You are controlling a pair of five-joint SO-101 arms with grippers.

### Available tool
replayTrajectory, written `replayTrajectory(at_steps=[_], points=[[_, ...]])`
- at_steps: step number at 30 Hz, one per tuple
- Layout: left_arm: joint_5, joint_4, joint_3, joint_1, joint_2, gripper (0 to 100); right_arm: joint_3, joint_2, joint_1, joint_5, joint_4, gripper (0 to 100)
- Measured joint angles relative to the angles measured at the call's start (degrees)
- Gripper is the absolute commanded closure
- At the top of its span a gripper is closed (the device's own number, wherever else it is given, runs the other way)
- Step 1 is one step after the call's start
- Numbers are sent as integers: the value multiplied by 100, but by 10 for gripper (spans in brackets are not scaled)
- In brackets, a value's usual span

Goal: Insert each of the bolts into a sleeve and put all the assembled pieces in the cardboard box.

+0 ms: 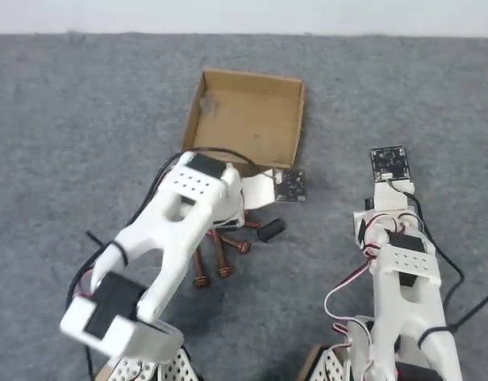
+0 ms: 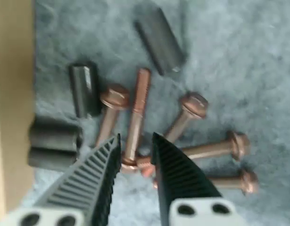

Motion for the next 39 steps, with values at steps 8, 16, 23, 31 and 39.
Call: replayTrajectory(at_steps=[8, 16, 23, 31, 39], points=[[-44, 18, -1064, 0, 1213, 896, 0, 0, 123, 0, 0, 992], [-44, 9, -1327, -18, 1829, 896, 0, 0, 123, 0, 0, 992], [-44, -18, -1486, -229, 2119, 906, 0, 0, 123, 0, 0, 992], [141, 0, -1486, -220, 2127, 989, 0, 0, 88, 0, 0, 992], [1143, -18, -1530, -220, 2189, 989, 35, 0, 0, 0, -132, 992]])
